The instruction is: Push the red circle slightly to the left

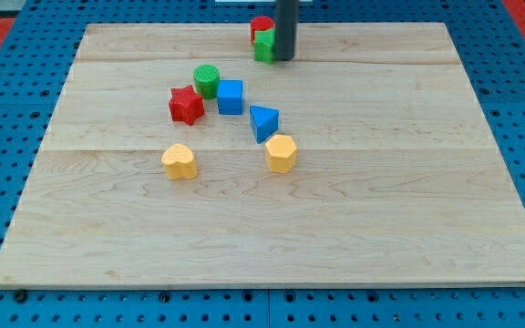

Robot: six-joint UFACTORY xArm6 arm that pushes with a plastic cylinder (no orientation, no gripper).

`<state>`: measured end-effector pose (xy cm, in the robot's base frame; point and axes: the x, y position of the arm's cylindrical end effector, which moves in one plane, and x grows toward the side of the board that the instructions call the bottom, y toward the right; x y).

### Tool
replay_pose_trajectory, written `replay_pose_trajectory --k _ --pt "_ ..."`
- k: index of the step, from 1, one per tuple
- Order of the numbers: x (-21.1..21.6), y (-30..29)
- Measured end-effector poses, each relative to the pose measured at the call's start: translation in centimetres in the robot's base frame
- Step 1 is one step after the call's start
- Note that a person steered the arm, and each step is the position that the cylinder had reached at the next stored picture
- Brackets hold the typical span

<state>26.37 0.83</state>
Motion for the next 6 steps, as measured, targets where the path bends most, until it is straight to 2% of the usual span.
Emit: replay_pose_trajectory --k 1,2,3,4,6 --pt "0.2 7.6" --pt "-3.3 8.6" --pt "-6.7 5.7" --pt "-7.0 0.2" --pt "-1.3 -10.7"
